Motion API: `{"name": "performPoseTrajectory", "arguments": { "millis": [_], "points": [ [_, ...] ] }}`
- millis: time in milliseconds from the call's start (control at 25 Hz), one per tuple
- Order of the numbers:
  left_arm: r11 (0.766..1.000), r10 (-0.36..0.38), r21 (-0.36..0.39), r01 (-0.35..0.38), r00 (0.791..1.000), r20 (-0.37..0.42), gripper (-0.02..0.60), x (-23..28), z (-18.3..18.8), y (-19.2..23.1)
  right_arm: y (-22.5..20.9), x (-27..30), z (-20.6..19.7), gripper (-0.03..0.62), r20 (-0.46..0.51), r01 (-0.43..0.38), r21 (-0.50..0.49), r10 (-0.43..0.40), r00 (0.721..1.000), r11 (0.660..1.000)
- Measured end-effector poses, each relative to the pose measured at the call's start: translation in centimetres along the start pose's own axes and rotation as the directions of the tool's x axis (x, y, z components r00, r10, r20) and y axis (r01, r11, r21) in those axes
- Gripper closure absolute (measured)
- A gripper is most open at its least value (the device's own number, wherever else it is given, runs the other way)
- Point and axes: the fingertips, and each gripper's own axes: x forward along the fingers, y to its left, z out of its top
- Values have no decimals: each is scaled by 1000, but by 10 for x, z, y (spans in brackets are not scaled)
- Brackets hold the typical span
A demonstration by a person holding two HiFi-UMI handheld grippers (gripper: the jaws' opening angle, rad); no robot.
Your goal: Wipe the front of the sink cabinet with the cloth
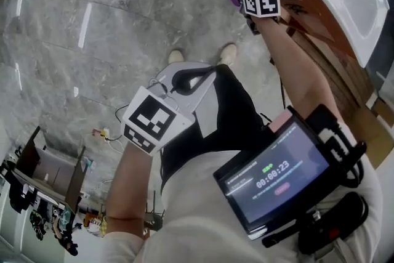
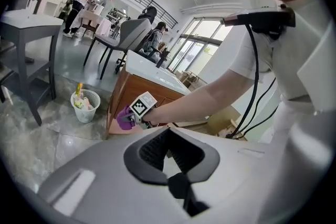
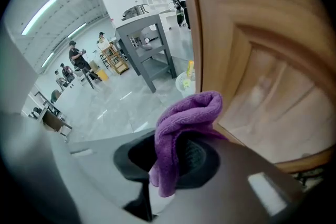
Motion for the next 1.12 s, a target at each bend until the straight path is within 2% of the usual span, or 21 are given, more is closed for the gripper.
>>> {"name": "performPoseTrajectory", "arguments": {
  "millis": [200, 320, 480, 640, 880, 1120],
  "points": [
    [996, -62, 65, 62, 998, -11, 577, -10, 35, -23, 19, -66, -14, 522, 11, -8, -10, 8, 1000, 1000],
    [988, -101, 114, 106, 994, -48, 577, -9, 46, -39, 34, -109, -26, 522, 38, -24, 23, 23, 999, 999],
    [976, -152, 141, 163, 985, -86, 577, -6, 60, -64, 55, -169, -37, 522, 75, -31, 50, 27, 997, 998],
    [960, -191, 181, 213, 973, -129, 577, -6, 69, -85, 72, -225, -46, 522, 133, -40, 122, 24, 991, 992],
    [916, -248, 275, 293, 950, -187, 577, -25, 95, -127, 105, -335, -46, 522, 247, 3, 143, -38, 968, 990],
    [892, -280, 303, 335, 937, -209, 577, -27, 91, -166, 126, -417, -68, 522, 342, 58, 159, -111, 933, 985]
  ]
}}
